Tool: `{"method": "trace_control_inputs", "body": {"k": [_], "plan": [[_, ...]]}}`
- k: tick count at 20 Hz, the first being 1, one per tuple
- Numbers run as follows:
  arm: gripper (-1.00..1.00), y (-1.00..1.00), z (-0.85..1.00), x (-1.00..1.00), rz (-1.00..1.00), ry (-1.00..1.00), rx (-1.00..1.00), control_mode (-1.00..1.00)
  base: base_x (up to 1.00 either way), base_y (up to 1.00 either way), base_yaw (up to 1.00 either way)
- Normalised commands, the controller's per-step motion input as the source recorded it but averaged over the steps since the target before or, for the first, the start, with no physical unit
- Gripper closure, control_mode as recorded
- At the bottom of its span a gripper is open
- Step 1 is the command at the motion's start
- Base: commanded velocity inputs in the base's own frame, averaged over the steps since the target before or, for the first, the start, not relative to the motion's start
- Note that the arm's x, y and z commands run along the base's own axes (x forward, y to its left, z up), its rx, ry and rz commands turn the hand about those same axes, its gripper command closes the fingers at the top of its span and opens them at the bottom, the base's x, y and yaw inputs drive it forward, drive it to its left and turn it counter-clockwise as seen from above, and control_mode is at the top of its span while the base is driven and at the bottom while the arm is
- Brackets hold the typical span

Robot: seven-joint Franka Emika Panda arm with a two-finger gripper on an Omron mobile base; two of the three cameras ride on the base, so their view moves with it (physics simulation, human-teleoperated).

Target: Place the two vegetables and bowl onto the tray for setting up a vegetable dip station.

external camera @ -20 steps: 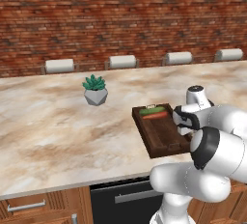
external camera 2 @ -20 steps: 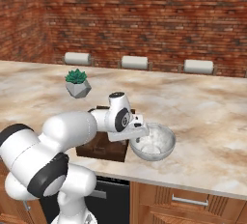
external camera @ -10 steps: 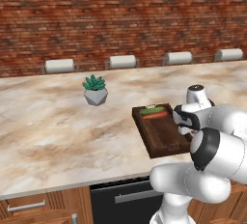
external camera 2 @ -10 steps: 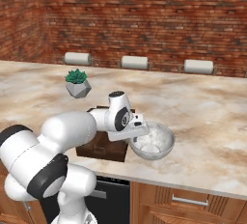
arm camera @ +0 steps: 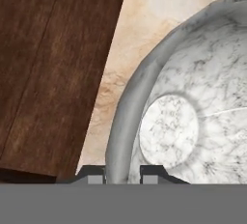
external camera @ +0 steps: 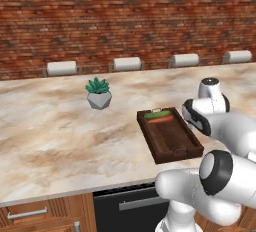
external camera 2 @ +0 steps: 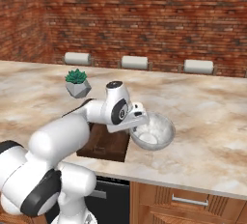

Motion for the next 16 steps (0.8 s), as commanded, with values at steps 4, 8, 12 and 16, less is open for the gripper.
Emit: {"method": "trace_control_inputs", "body": {"k": [4,8,12,16], "plan": [[1.00,0.04,0.48,0.00,0.11,-0.14,0.00,-1.00,0.00,0.00,0.00],[1.00,0.15,0.31,0.00,0.17,-0.15,-0.01,-1.00,0.00,0.00,0.00],[1.00,0.26,0.23,0.00,0.19,-0.16,-0.03,-1.00,0.00,0.00,0.00],[1.00,0.29,0.22,0.00,0.20,-0.19,-0.04,-1.00,0.00,0.00,0.00]]}}
